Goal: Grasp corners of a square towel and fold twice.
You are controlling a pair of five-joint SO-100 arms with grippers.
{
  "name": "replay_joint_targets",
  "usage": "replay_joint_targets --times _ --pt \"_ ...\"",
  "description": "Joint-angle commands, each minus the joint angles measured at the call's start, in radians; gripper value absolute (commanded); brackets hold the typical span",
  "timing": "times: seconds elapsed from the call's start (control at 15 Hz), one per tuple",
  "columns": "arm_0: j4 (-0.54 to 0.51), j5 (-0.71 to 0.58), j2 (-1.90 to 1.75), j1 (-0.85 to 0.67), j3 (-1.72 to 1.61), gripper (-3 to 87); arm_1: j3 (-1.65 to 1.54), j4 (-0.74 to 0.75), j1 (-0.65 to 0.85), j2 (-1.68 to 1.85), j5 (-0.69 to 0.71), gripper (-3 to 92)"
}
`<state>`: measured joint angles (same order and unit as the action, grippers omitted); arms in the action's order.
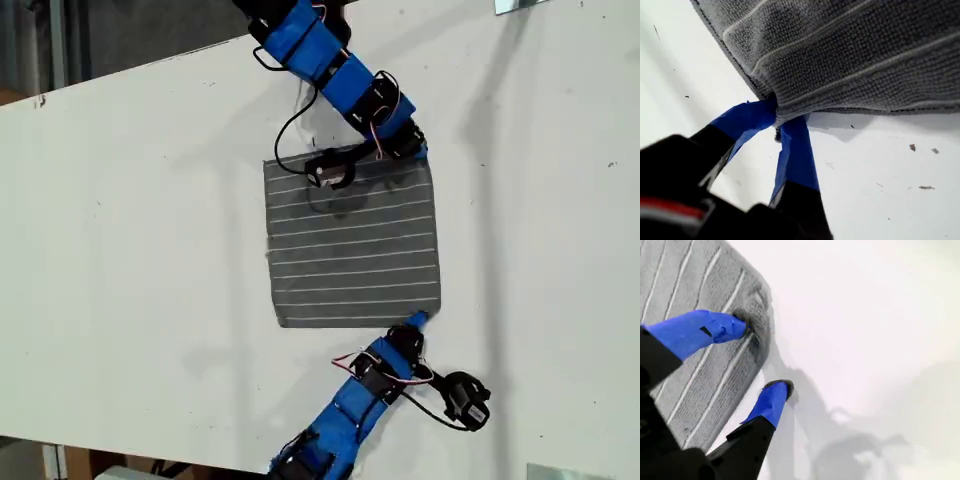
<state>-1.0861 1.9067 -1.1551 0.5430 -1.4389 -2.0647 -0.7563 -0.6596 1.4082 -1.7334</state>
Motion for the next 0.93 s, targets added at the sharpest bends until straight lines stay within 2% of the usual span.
replay_joint_targets --times 0.0,0.27,0.73,0.8,0.87 --pt "-0.091 -0.038 0.081 0.002 0.23 24.2 0.014 0.037 0.023 -0.043 0.005 -0.1" --pt "-0.167 -0.098 0.186 -0.028 0.411 24.7 0.014 0.04 0.025 -0.043 0.009 -0.1" --pt "-0.061 -0.138 0.354 -0.069 0.469 24.5 0.029 0.034 0.014 -0.032 0.011 -0.1" --pt "-0.052 -0.138 0.377 -0.072 0.474 18.9 0.035 0.028 0.012 -0.029 0.011 -0.1" --pt "-0.052 -0.114 0.391 -0.075 0.472 4.9 0.044 0.014 0.011 -0.029 0.012 -0.1"
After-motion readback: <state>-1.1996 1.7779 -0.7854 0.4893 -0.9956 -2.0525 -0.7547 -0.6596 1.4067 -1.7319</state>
